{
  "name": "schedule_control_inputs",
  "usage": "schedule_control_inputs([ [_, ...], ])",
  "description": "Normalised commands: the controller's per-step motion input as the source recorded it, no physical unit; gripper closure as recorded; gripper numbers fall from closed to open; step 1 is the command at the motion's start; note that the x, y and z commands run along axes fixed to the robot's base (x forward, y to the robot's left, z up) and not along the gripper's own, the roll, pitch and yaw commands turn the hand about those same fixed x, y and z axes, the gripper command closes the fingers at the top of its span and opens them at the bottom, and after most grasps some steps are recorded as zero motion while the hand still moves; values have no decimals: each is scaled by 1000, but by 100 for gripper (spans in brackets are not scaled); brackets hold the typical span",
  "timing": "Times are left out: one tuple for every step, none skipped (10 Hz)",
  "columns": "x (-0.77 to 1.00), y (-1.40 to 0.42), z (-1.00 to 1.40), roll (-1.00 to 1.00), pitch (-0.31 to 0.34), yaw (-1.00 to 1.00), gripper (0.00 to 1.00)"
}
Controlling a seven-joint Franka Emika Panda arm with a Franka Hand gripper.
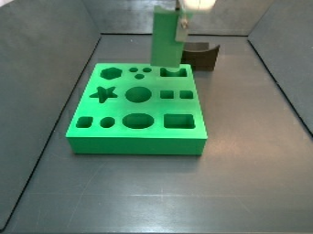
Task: Insert the arch object.
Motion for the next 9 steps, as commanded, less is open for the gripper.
schedule_control_inputs([
  [331, 331, -514, -49, -73, -9, 100],
  [237, 340, -560, -73, -120, 0, 100],
  [191, 240, -471, -31, -150, 0, 100],
  [31, 100, -511, -21, -207, 34, 100],
  [0, 0, -657, -64, -251, 226, 100],
  [-60, 0, -694, -40, -257, 326, 100],
  [-160, 257, -663, -19, -277, 231, 100],
  [-160, 389, -617, -24, -236, 54, 100],
  [-263, 300, -623, -34, -227, 0, 100],
])
